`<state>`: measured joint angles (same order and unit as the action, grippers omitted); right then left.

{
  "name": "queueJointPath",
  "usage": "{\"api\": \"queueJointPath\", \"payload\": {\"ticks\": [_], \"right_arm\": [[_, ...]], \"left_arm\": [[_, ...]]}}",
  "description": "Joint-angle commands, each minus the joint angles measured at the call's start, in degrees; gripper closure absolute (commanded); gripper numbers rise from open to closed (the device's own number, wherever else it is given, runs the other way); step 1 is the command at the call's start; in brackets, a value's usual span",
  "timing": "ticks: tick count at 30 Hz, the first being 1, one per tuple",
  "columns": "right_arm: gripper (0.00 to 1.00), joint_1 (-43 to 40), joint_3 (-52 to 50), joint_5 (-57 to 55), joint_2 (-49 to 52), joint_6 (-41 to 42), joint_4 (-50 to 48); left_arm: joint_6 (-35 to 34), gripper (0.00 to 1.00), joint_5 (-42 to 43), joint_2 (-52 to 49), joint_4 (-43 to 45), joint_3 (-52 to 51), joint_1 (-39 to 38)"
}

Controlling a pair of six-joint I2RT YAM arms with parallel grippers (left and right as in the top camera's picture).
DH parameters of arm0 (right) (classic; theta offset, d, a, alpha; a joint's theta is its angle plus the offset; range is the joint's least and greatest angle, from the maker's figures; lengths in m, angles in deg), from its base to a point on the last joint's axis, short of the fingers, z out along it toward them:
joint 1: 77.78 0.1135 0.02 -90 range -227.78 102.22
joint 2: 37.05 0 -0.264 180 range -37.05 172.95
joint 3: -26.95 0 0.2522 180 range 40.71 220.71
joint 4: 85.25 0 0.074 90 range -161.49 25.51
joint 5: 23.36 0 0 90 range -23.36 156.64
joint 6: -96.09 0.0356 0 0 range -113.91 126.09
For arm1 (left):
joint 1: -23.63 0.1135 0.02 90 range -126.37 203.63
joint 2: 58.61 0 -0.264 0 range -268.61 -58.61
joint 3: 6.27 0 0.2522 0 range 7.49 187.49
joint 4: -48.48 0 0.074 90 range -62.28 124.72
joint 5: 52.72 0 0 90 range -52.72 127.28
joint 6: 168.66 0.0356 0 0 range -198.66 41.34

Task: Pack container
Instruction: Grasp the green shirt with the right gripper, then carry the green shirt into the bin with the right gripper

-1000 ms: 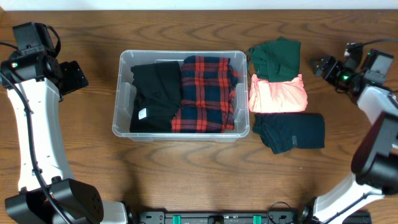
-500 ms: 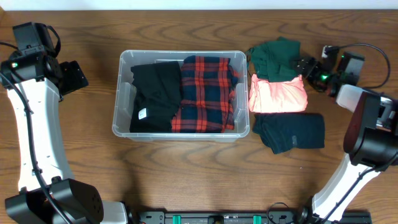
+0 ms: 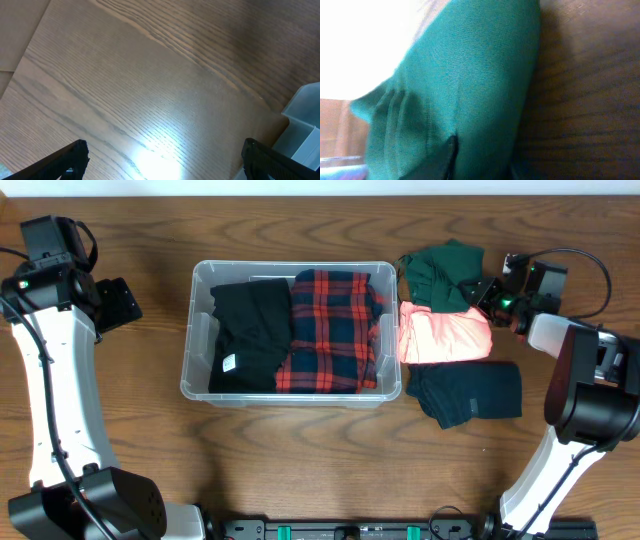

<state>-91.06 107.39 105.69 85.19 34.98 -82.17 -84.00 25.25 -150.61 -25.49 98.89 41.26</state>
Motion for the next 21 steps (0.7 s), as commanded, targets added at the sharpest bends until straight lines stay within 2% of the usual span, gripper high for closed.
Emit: {"api": "queueJointPath", "payload": {"ticks": [1, 5, 9, 12, 21], "right_arm": [[0.84, -2.6, 0.1, 11.3, -0.2, 1.3, -3.8], [0.98, -3.9, 0.1, 24.3, -3.3, 12.4, -15.0], [0.99, -2.8, 0.1, 31.1, -8.8, 24.9, -27.8], [0.99, -0.2, 0.1, 32.5, -14.2, 30.1, -34.1], [0.99, 12.9, 0.1, 32.1, -26.6, 32.0, -35.3]], "left_arm": [[0.1, 0.02, -0.6, 0.7, -0.2, 0.7, 0.2], [0.1, 0.02, -0.6, 0.7, -0.2, 0.7, 0.2], [0.1, 0.02, -0.6, 0.7, -0.2, 0.7, 0.2], [0.1, 0.02, -0.6, 0.7, -0.2, 0.7, 0.2], [0.1, 0.02, -0.6, 0.7, -0.2, 0.7, 0.2]]}}
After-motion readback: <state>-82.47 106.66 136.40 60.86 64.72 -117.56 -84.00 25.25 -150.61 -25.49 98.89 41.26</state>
